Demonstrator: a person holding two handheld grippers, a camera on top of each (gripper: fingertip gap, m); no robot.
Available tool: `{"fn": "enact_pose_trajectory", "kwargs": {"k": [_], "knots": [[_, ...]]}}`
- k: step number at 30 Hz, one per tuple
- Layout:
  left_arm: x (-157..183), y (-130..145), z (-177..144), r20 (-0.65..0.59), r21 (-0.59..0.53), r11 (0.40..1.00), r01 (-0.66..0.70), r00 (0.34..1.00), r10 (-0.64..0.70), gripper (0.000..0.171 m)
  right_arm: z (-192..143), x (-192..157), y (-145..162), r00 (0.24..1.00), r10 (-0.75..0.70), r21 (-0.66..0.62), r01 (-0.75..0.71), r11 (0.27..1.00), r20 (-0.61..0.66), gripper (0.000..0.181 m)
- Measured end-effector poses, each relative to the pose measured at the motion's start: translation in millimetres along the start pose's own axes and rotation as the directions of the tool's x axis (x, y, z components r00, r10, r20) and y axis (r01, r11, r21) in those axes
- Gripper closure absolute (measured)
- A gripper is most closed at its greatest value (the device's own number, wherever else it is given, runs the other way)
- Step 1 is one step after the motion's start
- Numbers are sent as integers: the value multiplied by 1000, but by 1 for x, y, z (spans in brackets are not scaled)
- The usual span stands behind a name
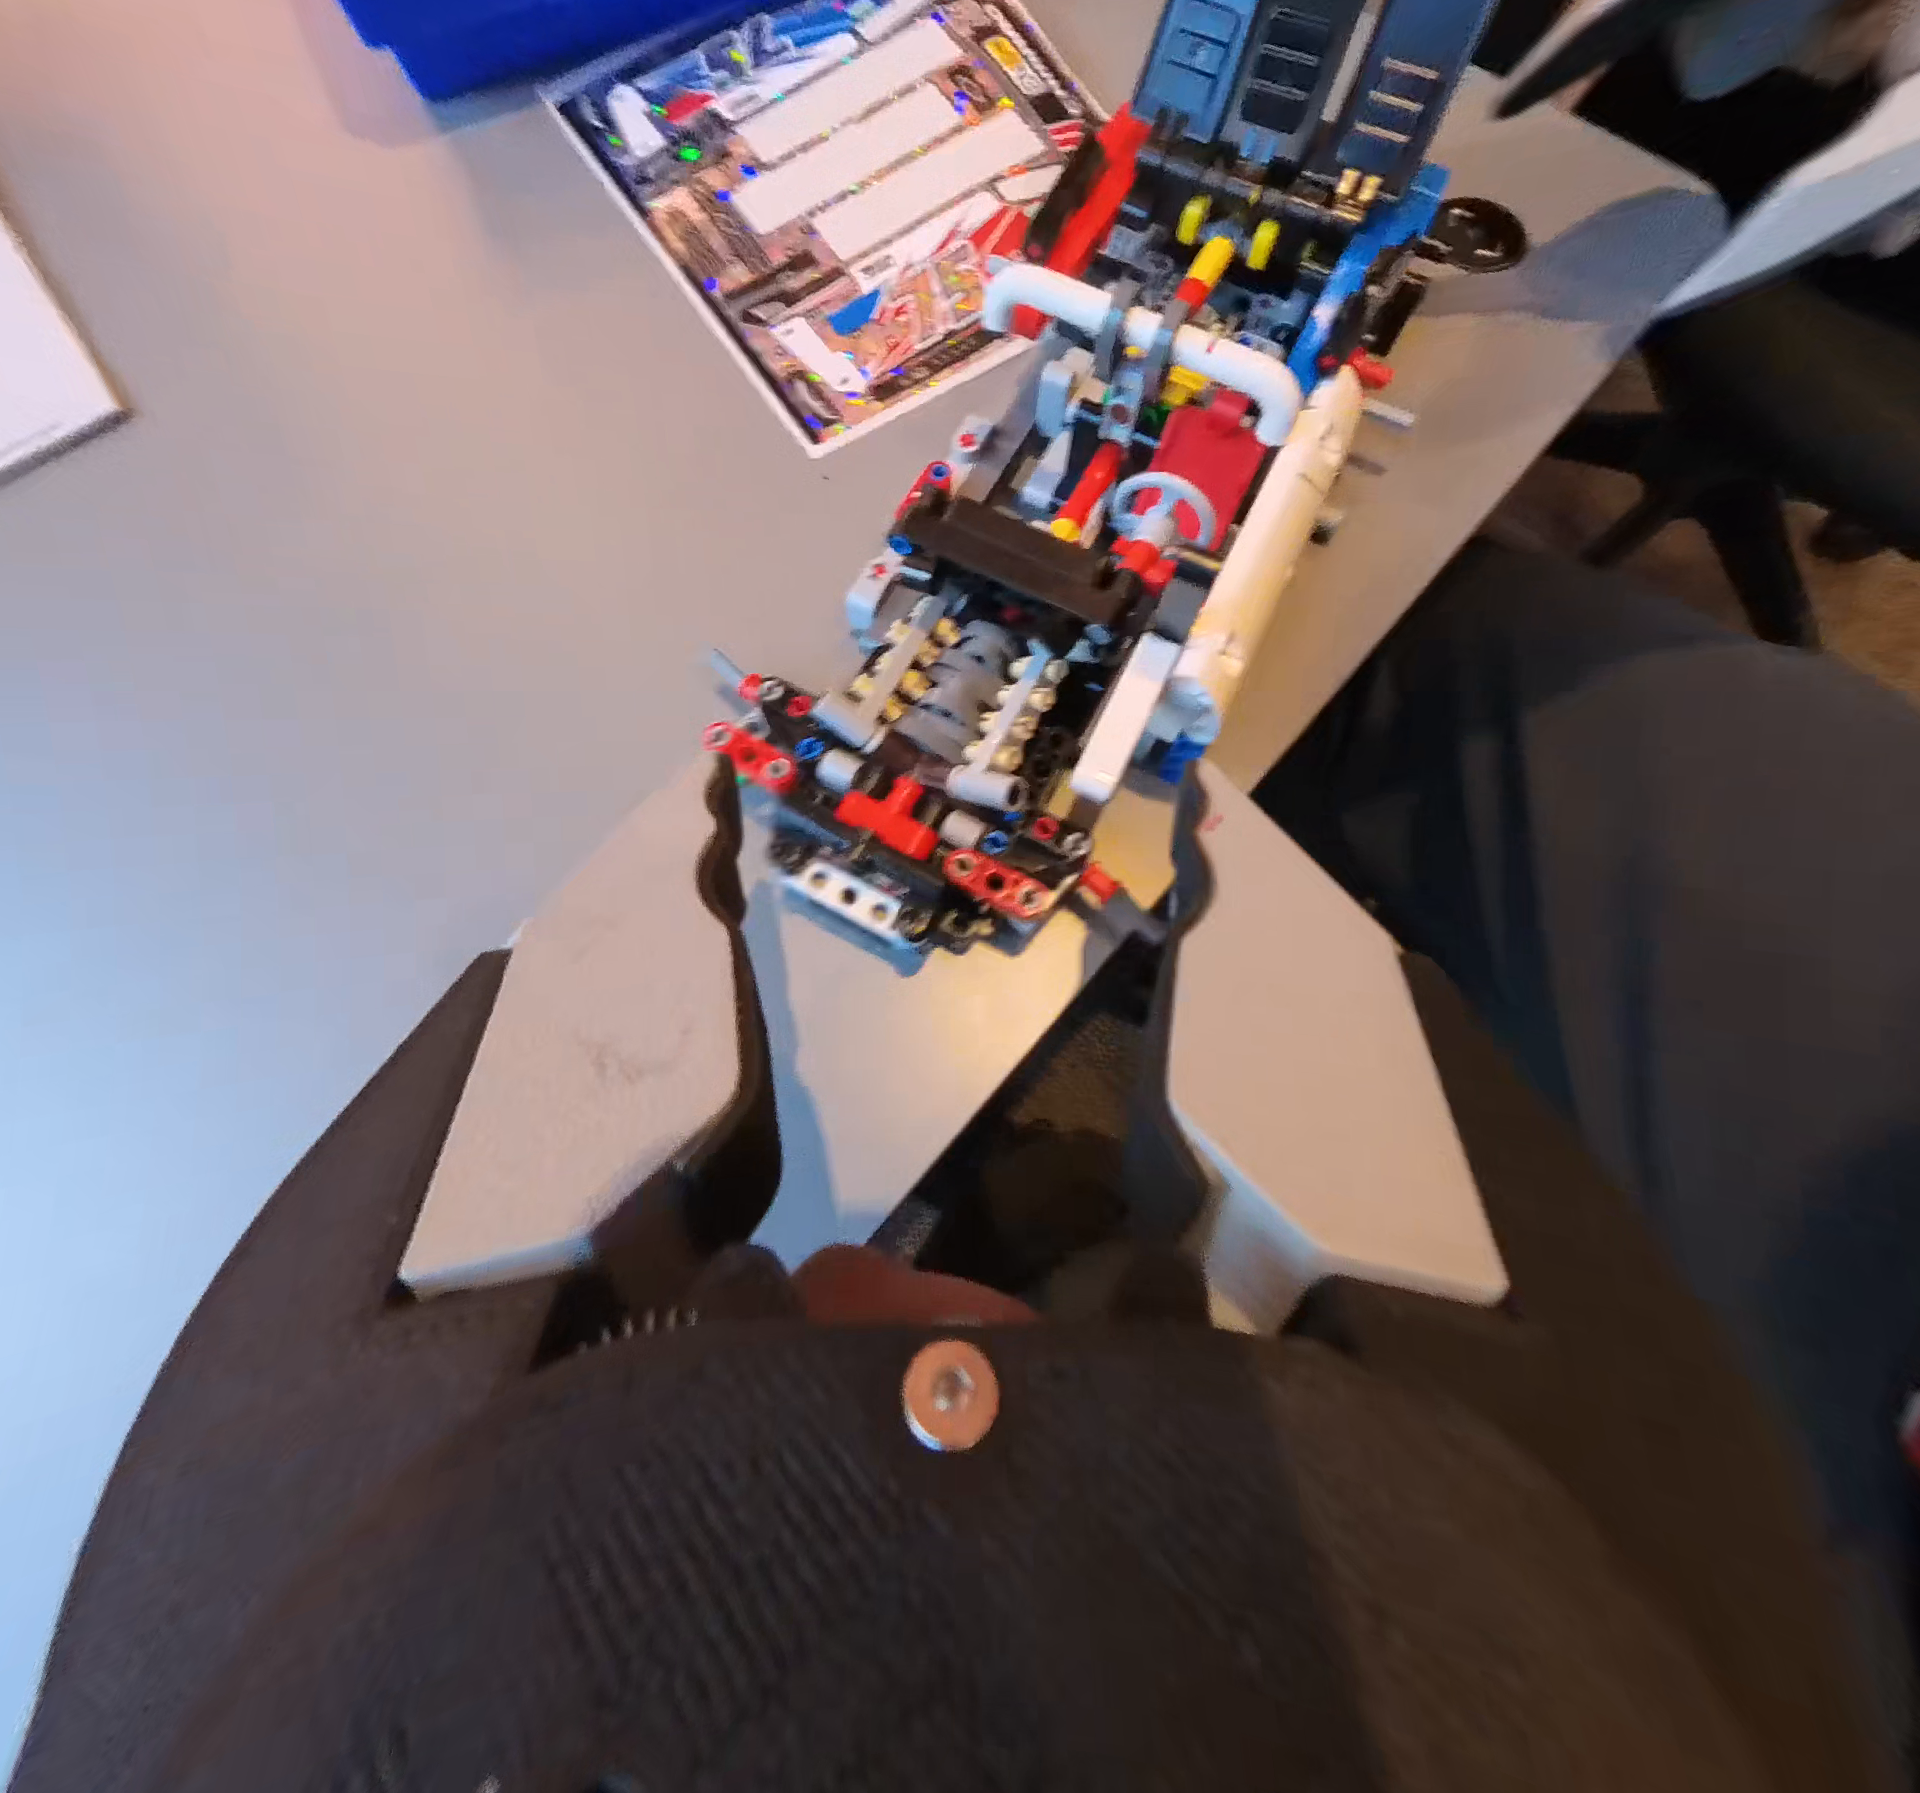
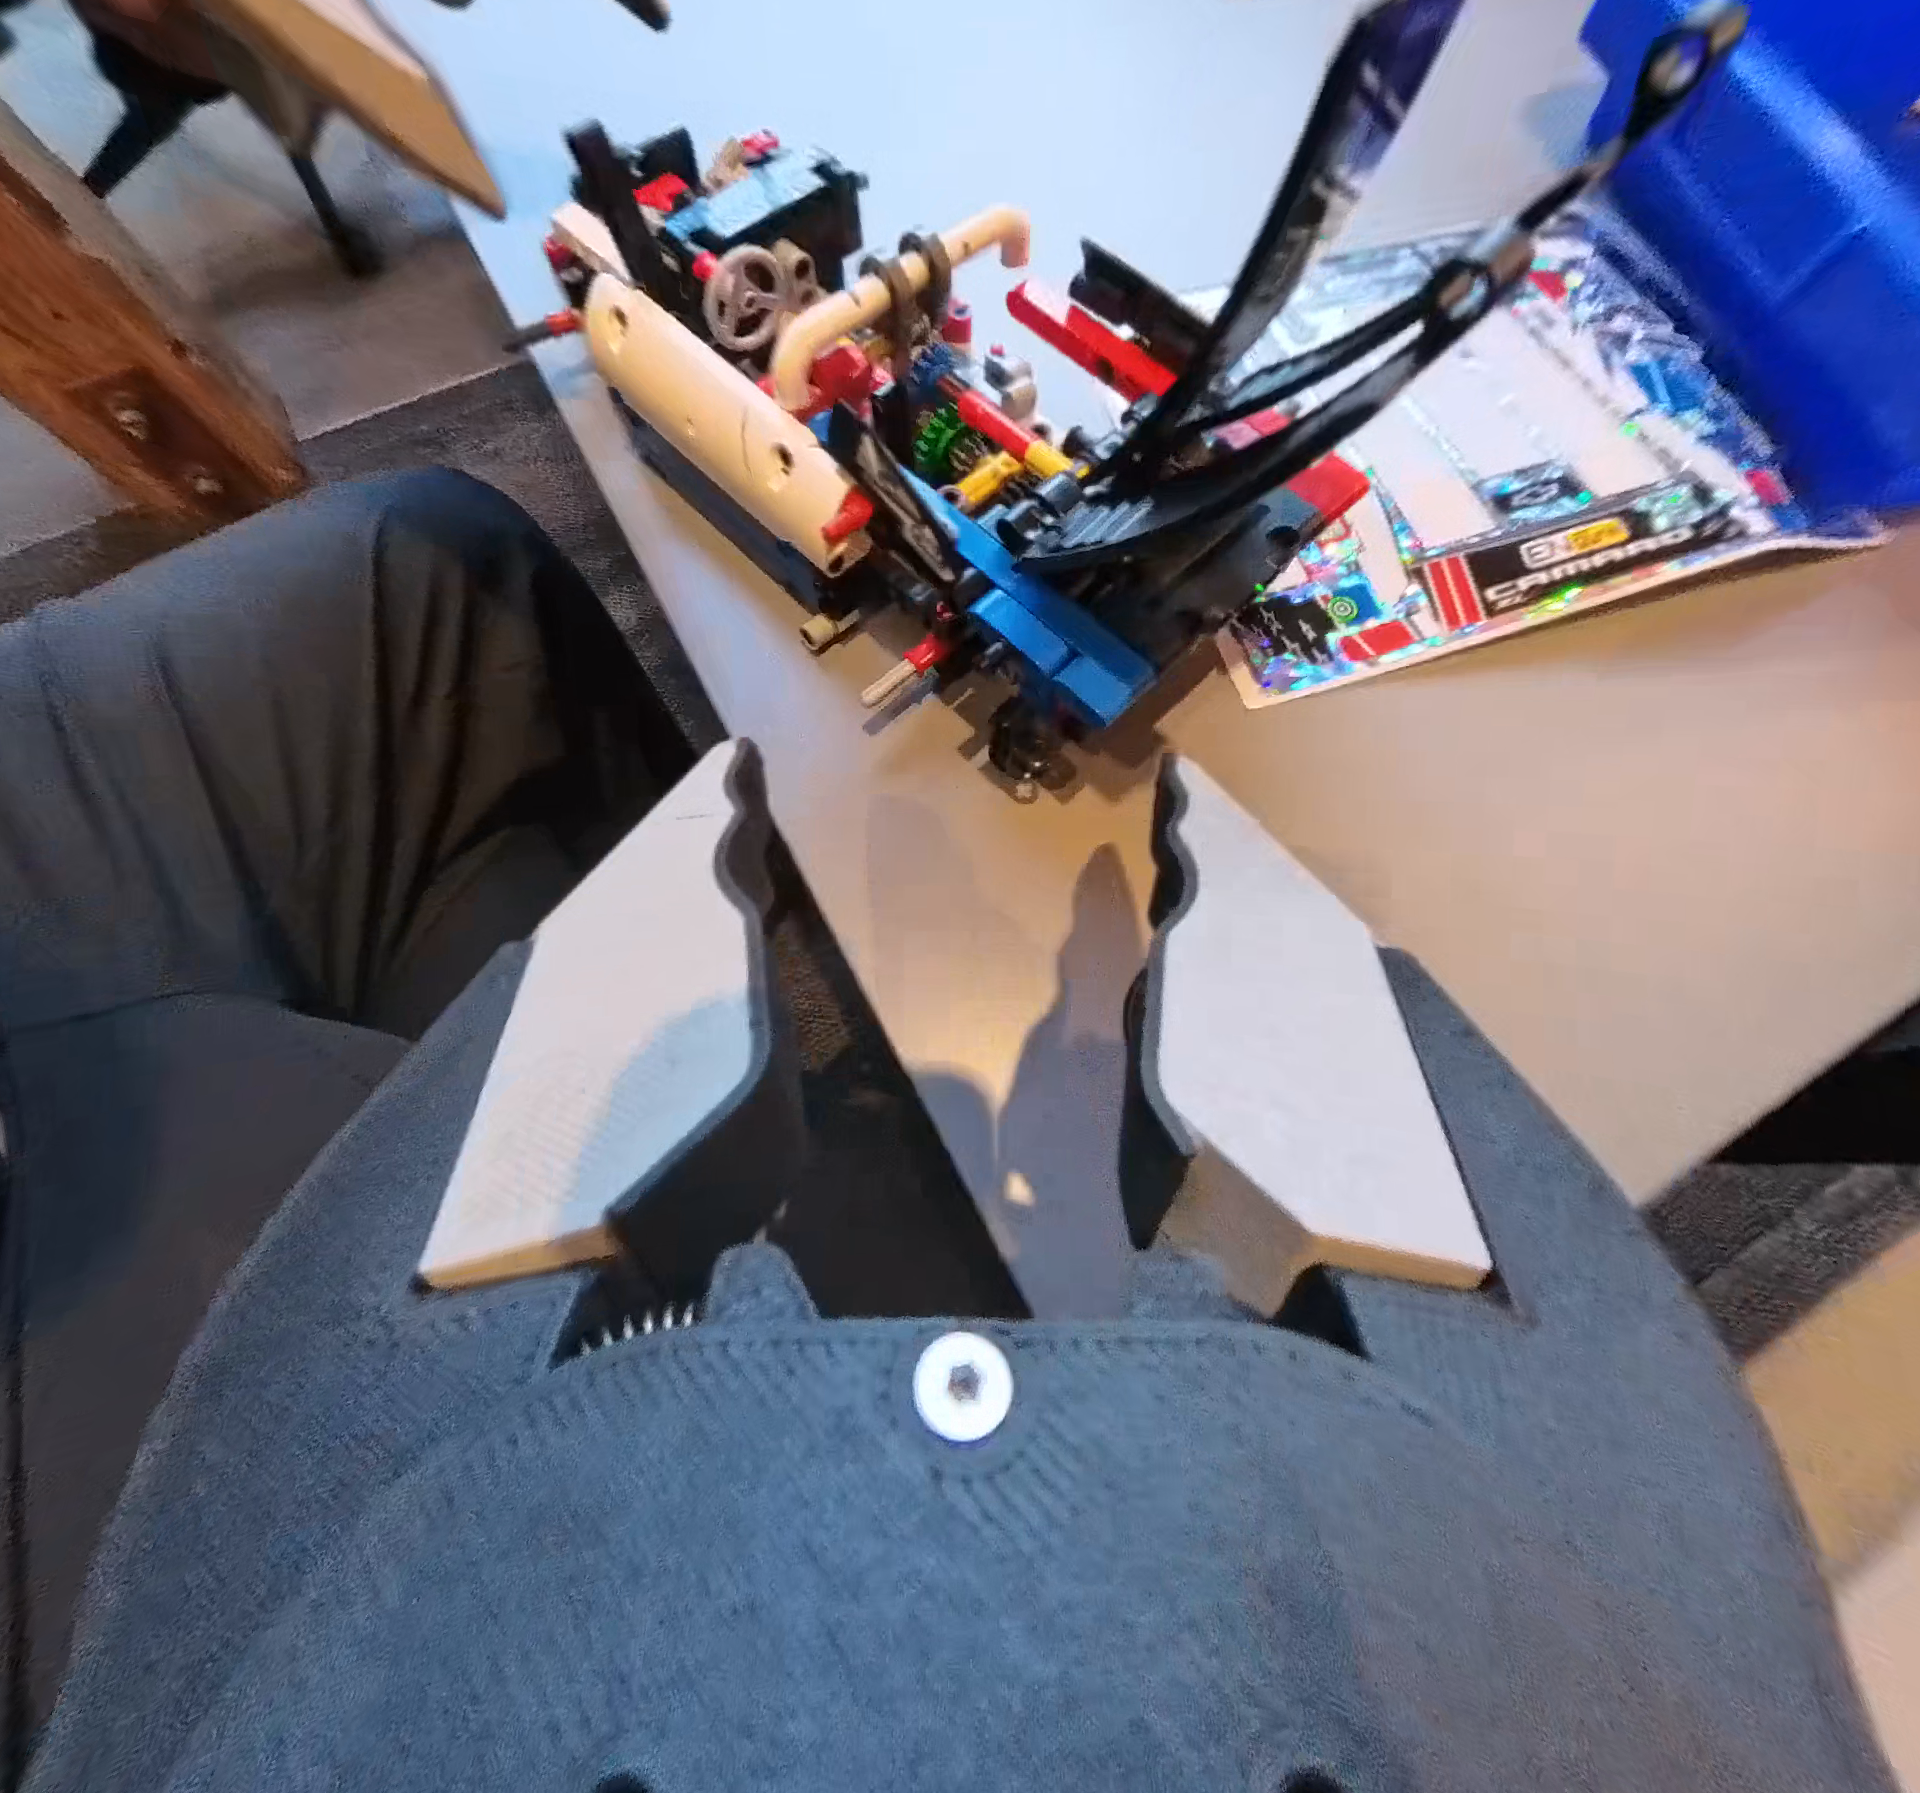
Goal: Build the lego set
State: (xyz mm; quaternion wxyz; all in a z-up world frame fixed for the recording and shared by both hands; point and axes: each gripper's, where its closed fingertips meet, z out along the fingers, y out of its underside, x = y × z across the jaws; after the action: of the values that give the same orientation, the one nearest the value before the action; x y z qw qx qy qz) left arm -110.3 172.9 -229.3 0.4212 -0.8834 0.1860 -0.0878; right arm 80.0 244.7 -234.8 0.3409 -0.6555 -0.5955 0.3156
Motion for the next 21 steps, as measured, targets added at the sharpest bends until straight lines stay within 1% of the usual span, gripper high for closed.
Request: {"fn": "enact_pose_trajectory", "kwargs": {"k": [1, 2, 4, 6, 7, 8, 9, 10, 11, 12, 13, 14, 16, 19, 21], "knots": [[8, -2, 5, -25, -5, 1000, -3, 1000, 3, 88, 8, 4, 3, 1000, 19, -19, -19, 1000, 6, 105], [15, -4, 10, -31, -16, 1000, -27, 999, 26, 88, 16, 7, 7, 999, 32, -49, -31, 998, 22, 106], [15, -3, 24, 41, -78, 991, -110, 993, 114, 88, 32, 4, 12, 996, 37, -100, -29, 995, 84, 116], [16, 1, 37, 72, -136, 976, -168, 981, 179, 85, 42, 6, 13, 995, 35, -131, -23, 991, 91, 123], [17, 1, 42, 76, -150, 972, -182, 978, 195, 88, 44, 9, 12, 997, 19, -136, -8, 991, 75, 132], [18, 0, 44, 80, -156, 968, -197, 974, 211, 99, 44, 13, 12, 999, -4, -142, 11, 990, 51, 146], [17, 0, 44, 87, -161, 964, -211, 970, 227, 112, 43, 15, 10, 999, -18, -137, 23, 990, 40, 155], [12, -2, 43, 115, -163, 961, -222, 963, 242, 121, 41, 13, 5, 999, -20, -117, 25, 993, 50, 159], [5, -5, 41, 146, -155, 962, -225, 958, 247, 125, 40, 11, 1, 998, -11, -98, 17, 995, 62, 160], [2, -8, 40, 151, -134, 969, -209, 962, 228, 130, 39, 10, -2, 998, 5, -90, 1, 996, 68, 159], [-2, -12, 38, 151, -105, 980, -170, 971, 185, 134, 39, 10, -3, 997, 26, -91, -19, 996, 70, 151], [-6, -15, 34, 156, -86, 988, -127, 978, 139, 130, 38, 9, -2, 996, 41, -97, -33, 995, 76, 146], [-19, -20, 22, 196, -48, 997, -67, 978, 75, 122, 34, 6, 1, 997, 30, -86, -24, 996, 71, 144], [-22, -19, -1, 206, -5, 999, -53, 977, 53, 120, 20, 7, 7, 1000, -10, -69, 10, 998, 3, 141], [-16, -10, -18, 200, 2, 999, -46, 979, 44, 110, 3, 3, 3, 999, -36, -24, 36, 999, -33, 140]]}}
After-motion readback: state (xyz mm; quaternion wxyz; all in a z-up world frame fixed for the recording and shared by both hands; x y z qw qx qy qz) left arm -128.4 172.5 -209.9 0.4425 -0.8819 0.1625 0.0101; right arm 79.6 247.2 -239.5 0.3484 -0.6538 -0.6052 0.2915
